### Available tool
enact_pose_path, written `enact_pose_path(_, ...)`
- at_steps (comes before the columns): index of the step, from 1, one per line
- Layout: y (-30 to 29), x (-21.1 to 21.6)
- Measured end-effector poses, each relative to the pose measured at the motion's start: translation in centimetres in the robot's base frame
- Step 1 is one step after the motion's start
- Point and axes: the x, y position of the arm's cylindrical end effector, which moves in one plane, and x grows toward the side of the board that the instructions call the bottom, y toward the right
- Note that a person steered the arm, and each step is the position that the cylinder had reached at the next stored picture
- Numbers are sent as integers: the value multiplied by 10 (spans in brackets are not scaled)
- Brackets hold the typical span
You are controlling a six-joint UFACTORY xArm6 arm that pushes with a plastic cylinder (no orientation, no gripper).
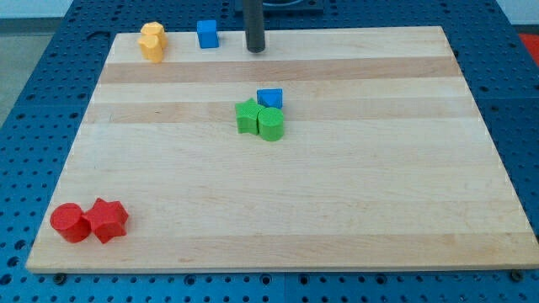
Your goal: Slide the blue cube and yellow hexagon to the top left
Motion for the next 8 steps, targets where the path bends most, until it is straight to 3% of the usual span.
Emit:
enact_pose_path(1, 0, -22)
enact_pose_path(3, -70, -24)
enact_pose_path(8, -150, -24)
